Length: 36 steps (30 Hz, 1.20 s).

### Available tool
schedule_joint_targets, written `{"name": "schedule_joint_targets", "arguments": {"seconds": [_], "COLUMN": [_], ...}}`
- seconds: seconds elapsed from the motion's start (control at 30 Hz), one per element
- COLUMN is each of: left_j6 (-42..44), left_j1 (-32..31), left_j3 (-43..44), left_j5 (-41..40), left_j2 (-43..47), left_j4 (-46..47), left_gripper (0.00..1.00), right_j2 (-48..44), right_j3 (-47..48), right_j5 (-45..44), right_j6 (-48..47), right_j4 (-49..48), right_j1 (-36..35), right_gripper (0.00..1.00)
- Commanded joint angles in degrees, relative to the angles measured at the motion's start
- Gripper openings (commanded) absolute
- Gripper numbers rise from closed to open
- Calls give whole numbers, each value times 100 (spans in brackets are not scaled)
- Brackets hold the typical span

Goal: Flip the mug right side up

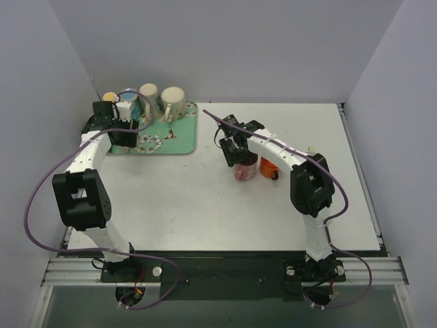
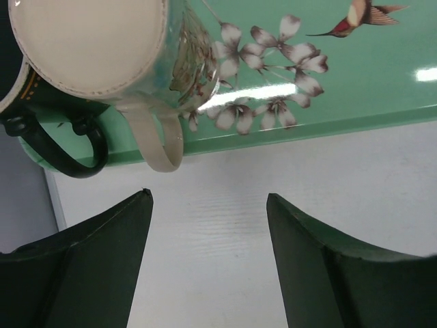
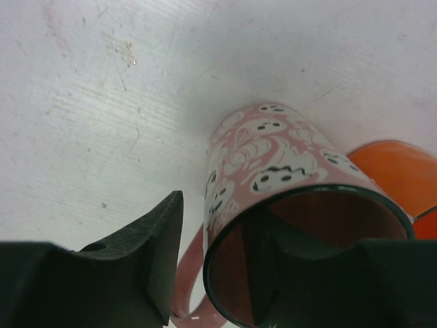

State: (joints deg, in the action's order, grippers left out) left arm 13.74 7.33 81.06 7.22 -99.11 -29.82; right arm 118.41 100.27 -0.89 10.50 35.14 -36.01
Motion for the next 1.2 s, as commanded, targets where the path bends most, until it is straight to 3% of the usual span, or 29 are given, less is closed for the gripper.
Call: {"name": "schedule_joint_targets", "arguments": {"seconds": [0.0,0.3,0.43,0.53,0.63,0.7,0.73,0.77,0.93,1.07,1.17], "left_j6": [243,384,314,252,243,191,191,130,-142,-607,-898], "left_j1": [84,313,321,313,304,313,313,304,330,339,339], "left_j3": [173,912,1114,1246,1272,1360,1378,1395,1132,956,912], "left_j5": [-555,-362,-222,-125,-2,77,95,139,692,1745,2701], "left_j2": [-362,-1311,-1654,-1839,-1928,-1963,-1963,-1946,-1306,-542,-92], "left_j4": [741,610,601,618,662,610,575,522,416,170,-23], "left_gripper": [77,74,60,57,44,30,9,0,0,0,0], "right_j2": [-810,-1767,-2119,-2383,-2699,-2858,-2919,-3007,-3429,-3903,-4272], "right_j3": [-411,-578,-710,-912,-1123,-1264,-1351,-1387,-1589,-1747,-2054], "right_j5": [-237,-614,-738,-825,-826,-843,-887,-913,-1159,-1414,-1092], "right_j6": [4,-180,-163,-127,-101,-66,-40,-22,92,128,250], "right_j4": [-402,-191,-174,-182,-182,-191,-200,-209,-296,-647,-1121], "right_j1": [-47,-591,-793,-907,-969,-987,-987,-1004,-1119,-1382,-1514], "right_gripper": [39,71,72,77,77,77,77,78,83,84,87]}}
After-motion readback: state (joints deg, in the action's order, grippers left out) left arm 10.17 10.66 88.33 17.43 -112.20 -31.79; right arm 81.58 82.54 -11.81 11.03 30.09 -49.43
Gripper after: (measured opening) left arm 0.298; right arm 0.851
